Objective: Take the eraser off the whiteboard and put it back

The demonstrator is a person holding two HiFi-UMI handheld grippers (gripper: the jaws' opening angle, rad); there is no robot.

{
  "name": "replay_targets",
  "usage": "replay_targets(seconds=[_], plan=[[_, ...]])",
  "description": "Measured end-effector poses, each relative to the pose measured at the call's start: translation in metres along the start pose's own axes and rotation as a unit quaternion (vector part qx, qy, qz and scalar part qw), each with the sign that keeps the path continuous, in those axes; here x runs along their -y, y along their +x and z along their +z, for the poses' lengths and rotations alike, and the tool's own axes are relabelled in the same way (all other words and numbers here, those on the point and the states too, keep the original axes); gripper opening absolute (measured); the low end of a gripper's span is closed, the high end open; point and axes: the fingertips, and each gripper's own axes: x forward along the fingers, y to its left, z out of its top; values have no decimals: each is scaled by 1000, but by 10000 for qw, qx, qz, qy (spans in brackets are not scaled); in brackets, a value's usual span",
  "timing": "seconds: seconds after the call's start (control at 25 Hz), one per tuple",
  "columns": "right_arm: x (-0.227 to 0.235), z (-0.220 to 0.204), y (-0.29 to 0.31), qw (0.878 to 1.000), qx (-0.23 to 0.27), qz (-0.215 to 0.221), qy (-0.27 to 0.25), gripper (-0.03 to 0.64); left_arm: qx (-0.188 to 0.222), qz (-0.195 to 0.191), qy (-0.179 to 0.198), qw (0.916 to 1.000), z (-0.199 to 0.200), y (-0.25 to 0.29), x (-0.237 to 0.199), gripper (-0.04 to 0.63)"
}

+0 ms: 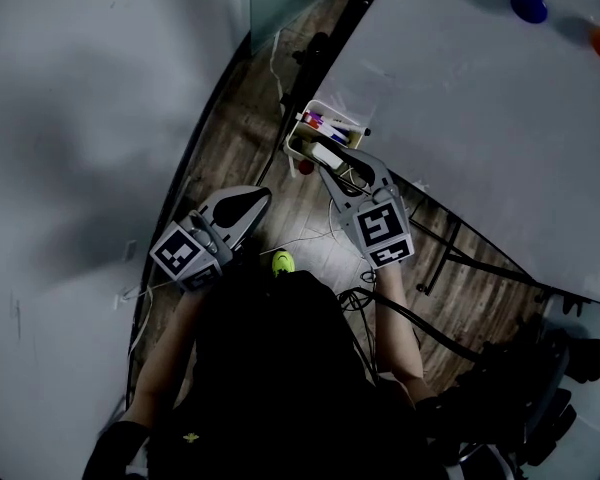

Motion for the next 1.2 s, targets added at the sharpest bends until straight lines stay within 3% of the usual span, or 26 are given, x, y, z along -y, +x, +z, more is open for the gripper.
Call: replay_targets(seconds=[1.2], plan=[[1, -19, 8, 9997, -159, -53, 193, 156, -145, -85, -20, 9999, -4, 4, 2, 26]])
